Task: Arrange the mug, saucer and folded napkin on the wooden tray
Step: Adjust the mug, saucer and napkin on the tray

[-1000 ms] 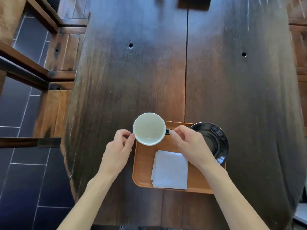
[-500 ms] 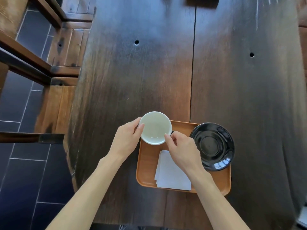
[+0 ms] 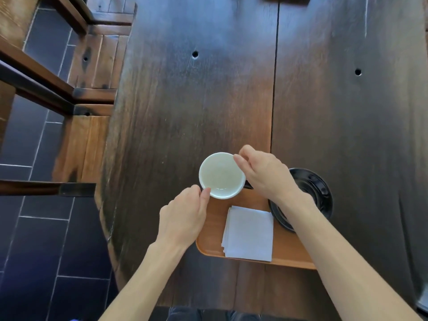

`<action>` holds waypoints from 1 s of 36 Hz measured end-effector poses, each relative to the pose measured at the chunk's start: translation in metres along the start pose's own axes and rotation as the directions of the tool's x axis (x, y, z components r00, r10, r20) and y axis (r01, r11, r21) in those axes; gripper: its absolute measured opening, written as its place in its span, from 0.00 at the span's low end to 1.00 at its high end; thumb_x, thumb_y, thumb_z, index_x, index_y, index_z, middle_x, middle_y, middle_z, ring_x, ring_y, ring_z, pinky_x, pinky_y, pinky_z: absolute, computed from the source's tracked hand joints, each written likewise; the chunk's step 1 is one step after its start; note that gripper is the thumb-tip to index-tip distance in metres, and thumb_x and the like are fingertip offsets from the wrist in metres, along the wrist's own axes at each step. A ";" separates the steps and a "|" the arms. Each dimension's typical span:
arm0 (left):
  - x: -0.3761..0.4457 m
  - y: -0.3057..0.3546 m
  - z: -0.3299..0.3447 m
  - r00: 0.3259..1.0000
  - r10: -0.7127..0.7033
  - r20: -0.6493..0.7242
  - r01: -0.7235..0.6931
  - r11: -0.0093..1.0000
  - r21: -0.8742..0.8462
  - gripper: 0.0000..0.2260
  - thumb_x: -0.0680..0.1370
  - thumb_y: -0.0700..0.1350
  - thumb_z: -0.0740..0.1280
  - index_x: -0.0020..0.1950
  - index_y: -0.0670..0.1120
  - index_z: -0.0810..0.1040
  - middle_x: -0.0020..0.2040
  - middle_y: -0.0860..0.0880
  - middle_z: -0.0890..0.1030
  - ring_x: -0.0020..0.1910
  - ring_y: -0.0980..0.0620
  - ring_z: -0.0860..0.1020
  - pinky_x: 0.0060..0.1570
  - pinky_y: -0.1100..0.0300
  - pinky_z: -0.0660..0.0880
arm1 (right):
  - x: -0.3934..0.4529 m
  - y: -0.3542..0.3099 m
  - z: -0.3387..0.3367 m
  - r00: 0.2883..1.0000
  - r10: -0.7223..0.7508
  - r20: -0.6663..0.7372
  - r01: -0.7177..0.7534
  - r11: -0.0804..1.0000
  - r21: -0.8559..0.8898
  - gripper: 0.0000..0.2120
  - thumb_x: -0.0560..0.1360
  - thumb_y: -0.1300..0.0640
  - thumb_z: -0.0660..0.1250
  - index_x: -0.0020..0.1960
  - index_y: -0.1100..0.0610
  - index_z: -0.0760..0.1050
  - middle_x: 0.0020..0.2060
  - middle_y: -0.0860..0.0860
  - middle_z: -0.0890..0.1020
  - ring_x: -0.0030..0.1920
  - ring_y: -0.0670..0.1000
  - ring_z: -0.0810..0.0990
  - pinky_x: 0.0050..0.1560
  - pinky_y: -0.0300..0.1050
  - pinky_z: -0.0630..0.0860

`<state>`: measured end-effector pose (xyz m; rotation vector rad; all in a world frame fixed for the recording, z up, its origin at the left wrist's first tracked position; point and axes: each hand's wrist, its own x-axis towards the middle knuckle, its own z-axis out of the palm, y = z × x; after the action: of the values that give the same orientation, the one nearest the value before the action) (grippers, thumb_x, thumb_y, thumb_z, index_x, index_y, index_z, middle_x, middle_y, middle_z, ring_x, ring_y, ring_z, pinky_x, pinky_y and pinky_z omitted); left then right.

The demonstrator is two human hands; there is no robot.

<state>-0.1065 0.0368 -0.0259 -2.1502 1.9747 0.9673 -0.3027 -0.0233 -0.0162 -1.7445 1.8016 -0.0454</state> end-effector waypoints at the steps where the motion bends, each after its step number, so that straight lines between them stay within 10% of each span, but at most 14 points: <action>1: 0.000 0.001 0.002 1.000 -0.001 0.009 0.001 1.000 0.001 0.20 0.84 0.59 0.47 0.41 0.49 0.66 0.37 0.52 0.74 0.38 0.48 0.78 0.43 0.46 0.77 | 0.004 0.000 0.000 1.000 -0.015 0.026 0.016 1.000 -0.025 0.16 0.84 0.41 0.50 0.50 0.51 0.67 0.40 0.50 0.79 0.41 0.57 0.78 0.44 0.56 0.77; 16: 0.026 0.003 -0.002 0.995 -0.058 0.080 0.059 0.998 -0.011 0.17 0.85 0.52 0.49 0.37 0.49 0.62 0.36 0.52 0.73 0.38 0.44 0.76 0.41 0.50 0.72 | -0.008 0.011 0.021 1.000 0.004 -0.029 -0.007 0.996 -0.091 0.12 0.85 0.45 0.48 0.48 0.51 0.59 0.33 0.51 0.77 0.36 0.62 0.75 0.39 0.54 0.76; 23: 0.031 0.000 -0.002 0.999 -0.031 0.041 0.032 1.000 -0.002 0.17 0.85 0.52 0.49 0.38 0.49 0.63 0.34 0.52 0.73 0.35 0.47 0.77 0.40 0.49 0.74 | -0.018 0.010 0.029 0.997 0.035 -0.075 -0.041 0.996 -0.079 0.12 0.86 0.46 0.47 0.46 0.50 0.57 0.27 0.46 0.69 0.27 0.49 0.68 0.28 0.45 0.60; 36: 0.041 -0.004 0.000 0.993 0.021 -0.116 -0.036 0.992 -0.125 0.19 0.85 0.56 0.50 0.38 0.47 0.64 0.32 0.50 0.71 0.32 0.49 0.73 0.34 0.51 0.71 | -0.036 0.012 0.033 0.992 0.116 0.042 -0.117 0.992 0.047 0.13 0.85 0.44 0.44 0.47 0.50 0.59 0.30 0.46 0.72 0.31 0.49 0.73 0.33 0.48 0.67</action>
<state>-0.1040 0.0018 -0.0466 -2.2987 2.0525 1.0221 -0.3008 0.0240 -0.0336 -1.5927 1.8550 -0.0077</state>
